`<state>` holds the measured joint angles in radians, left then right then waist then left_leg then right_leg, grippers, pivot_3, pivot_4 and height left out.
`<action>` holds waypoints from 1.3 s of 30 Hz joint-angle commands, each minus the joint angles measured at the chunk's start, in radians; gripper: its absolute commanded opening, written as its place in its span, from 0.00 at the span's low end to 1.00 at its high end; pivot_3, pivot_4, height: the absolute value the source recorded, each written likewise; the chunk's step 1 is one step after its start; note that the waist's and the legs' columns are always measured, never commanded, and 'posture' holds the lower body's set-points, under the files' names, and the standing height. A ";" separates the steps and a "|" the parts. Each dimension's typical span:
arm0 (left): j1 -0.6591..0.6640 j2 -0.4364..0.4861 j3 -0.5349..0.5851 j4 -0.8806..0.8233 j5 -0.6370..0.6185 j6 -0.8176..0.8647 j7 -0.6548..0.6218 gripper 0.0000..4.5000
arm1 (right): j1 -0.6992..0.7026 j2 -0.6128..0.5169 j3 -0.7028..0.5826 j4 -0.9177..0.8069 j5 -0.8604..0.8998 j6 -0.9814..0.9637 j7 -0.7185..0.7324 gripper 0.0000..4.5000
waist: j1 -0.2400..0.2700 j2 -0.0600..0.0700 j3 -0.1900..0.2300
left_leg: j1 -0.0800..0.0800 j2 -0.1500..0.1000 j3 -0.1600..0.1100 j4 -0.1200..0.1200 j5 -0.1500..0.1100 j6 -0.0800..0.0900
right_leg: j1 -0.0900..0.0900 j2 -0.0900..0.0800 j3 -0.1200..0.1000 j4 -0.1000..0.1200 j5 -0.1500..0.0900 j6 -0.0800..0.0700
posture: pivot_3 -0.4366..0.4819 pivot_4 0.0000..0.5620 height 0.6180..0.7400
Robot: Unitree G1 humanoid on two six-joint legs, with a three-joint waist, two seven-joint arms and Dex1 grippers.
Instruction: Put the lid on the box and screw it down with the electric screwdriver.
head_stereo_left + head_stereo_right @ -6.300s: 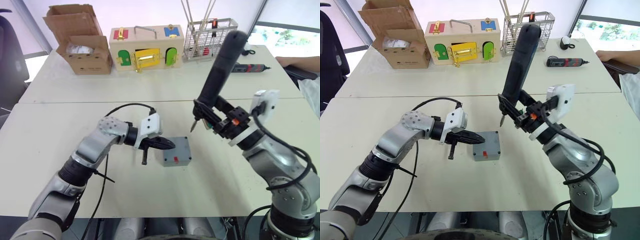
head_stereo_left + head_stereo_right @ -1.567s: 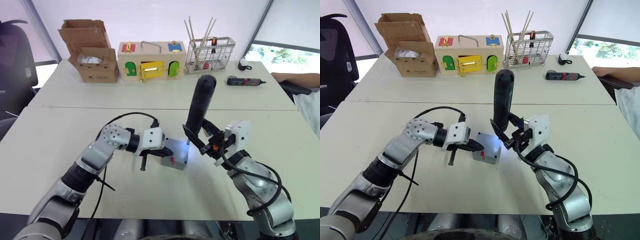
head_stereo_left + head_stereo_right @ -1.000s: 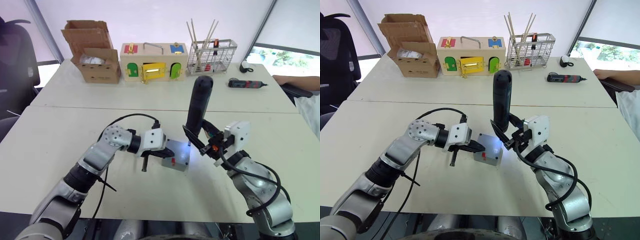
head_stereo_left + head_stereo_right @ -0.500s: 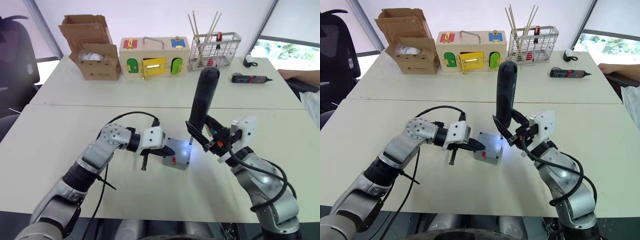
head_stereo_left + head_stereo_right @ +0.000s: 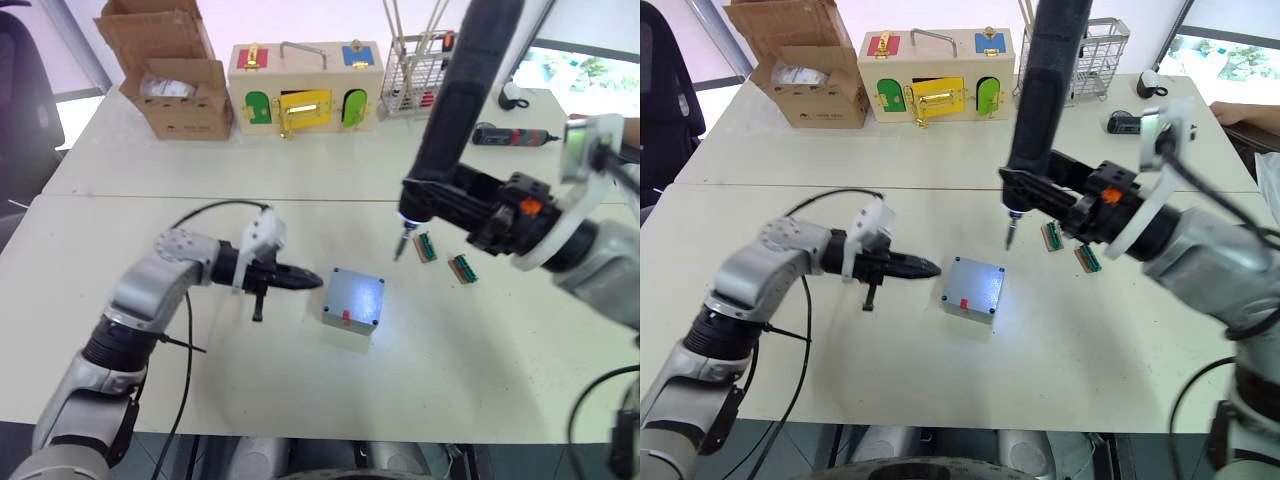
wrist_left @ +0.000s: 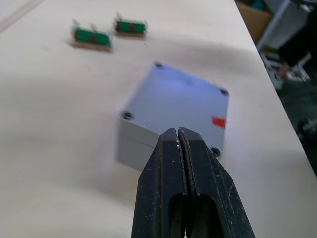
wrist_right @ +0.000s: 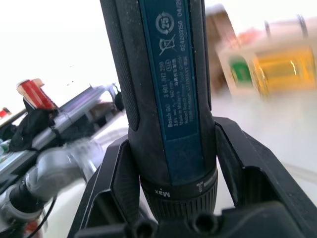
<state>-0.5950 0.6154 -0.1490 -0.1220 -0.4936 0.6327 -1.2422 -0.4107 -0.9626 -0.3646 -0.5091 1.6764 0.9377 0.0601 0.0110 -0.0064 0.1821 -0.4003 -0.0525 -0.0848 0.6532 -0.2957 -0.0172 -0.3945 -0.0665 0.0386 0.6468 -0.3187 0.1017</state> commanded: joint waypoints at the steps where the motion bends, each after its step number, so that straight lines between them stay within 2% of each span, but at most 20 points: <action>1: -0.043 -0.026 0.057 -0.034 -0.074 0.035 0.023 0.00 | -0.046 -0.135 -0.046 0.117 0.087 0.052 -0.008 0.42 | 0.001 0.001 0.001 | -0.004 0.000 0.000 0.002 0.000 0.000 | -0.003 0.000 0.000 0.000 0.000 0.000 | 0.48 0.27 1.00; 6: -0.047 -0.045 0.039 -0.107 -0.118 0.057 0.024 0.00 | 0.070 -0.414 -0.093 0.362 0.029 0.336 0.199 0.42 | 0.003 0.000 0.002 | -0.012 0.000 0.001 0.009 0.001 -0.001 | -0.007 0.000 -0.003 0.000 0.000 0.001 | 0.48 0.27 1.00; 7: -0.043 -0.045 0.024 -0.123 -0.118 0.052 0.016 0.00 | 0.108 -0.472 -0.074 0.409 -0.055 0.379 0.250 0.42 | 0.002 0.001 0.003 | -0.013 0.000 0.001 0.010 0.001 -0.001 | -0.007 0.000 -0.003 0.000 0.000 0.001 | 0.48 0.27 1.00; 9: -0.025 -0.044 -0.022 -0.152 -0.090 0.019 -0.002 0.00 | 0.292 -0.667 0.075 0.465 -0.381 0.342 0.436 0.42 | 0.005 0.005 0.003 | -0.013 0.000 0.002 0.010 0.001 -0.001 | -0.007 -0.001 -0.003 0.000 0.000 0.001 | 0.48 0.27 1.00; 11: -0.009 -0.047 -0.058 -0.166 -0.053 -0.015 0.007 0.00 | 0.371 -0.737 0.161 0.567 -0.540 0.271 0.574 0.42 | 0.006 0.004 0.003 | -0.013 -0.001 0.002 0.012 0.000 0.000 | -0.007 -0.001 -0.003 0.000 0.000 0.001 | 0.48 0.27 1.00; 13: 0.010 -0.045 -0.087 -0.175 -0.014 -0.047 0.024 0.00 | 0.331 -0.713 0.206 0.650 -0.592 0.250 0.644 0.42 | -0.001 0.007 0.004 | -0.013 -0.001 0.002 0.014 0.000 0.000 | -0.007 0.000 -0.003 0.001 0.001 0.002 | 0.48 0.27 1.00; 17: 0.054 -0.039 -0.116 -0.220 0.019 -0.069 0.048 0.00 | 0.139 -0.620 0.315 0.734 -0.678 0.350 0.706 0.42 | -0.038 0.012 0.005 | -0.007 0.000 0.010 0.013 -0.001 0.004 | -0.009 0.003 0.006 0.008 0.002 0.004 | 0.48 0.27 1.00; 22: 0.087 -0.051 -0.118 -0.248 0.020 -0.059 0.095 0.00 | -0.059 -0.501 0.430 0.804 -0.818 0.437 0.725 0.42 | -0.028 0.014 0.004 | -0.006 0.002 0.009 0.012 0.000 0.002 | -0.011 0.005 0.007 0.014 0.002 0.004 | 0.48 0.27 1.00; 31: 0.111 -0.050 -0.120 -0.267 0.019 -0.041 0.153 0.00 | -0.162 -0.325 0.465 0.861 -0.990 0.485 0.684 0.42 | 0.000 0.013 0.004 | -0.009 0.000 0.009 0.014 0.003 -0.003 | -0.014 0.003 0.008 0.015 0.002 0.004 | 0.48 0.27 1.00; 33: 0.115 -0.038 -0.122 -0.268 0.022 -0.040 0.151 0.00 | -0.156 -0.314 0.462 0.855 -1.023 0.464 0.684 0.64 | 0.000 0.010 0.002 | -0.009 0.000 0.009 0.014 0.003 -0.003 | -0.013 0.003 0.008 0.015 0.002 0.004 | 0.48 0.27 1.00; 39: 0.121 -0.013 -0.108 -0.234 0.021 -0.047 0.142 0.00 | -0.102 -0.331 0.448 0.763 -1.072 0.384 0.745 0.97 | 0.000 0.008 0.001 | -0.008 0.000 0.009 0.016 0.002 -0.001 | -0.011 0.003 0.007 0.015 0.002 0.004 | 0.48 0.27 1.00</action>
<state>-0.4747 0.5948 -0.2807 -0.3536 -0.4665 0.5995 -1.0925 -0.5230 -1.2795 0.1041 0.2779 0.6345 1.3553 0.8017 0.0114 0.0013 0.1832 -0.4080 -0.0524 -0.0754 0.6691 -0.2941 -0.0179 -0.4058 -0.0638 0.0459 0.6620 -0.3165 0.1056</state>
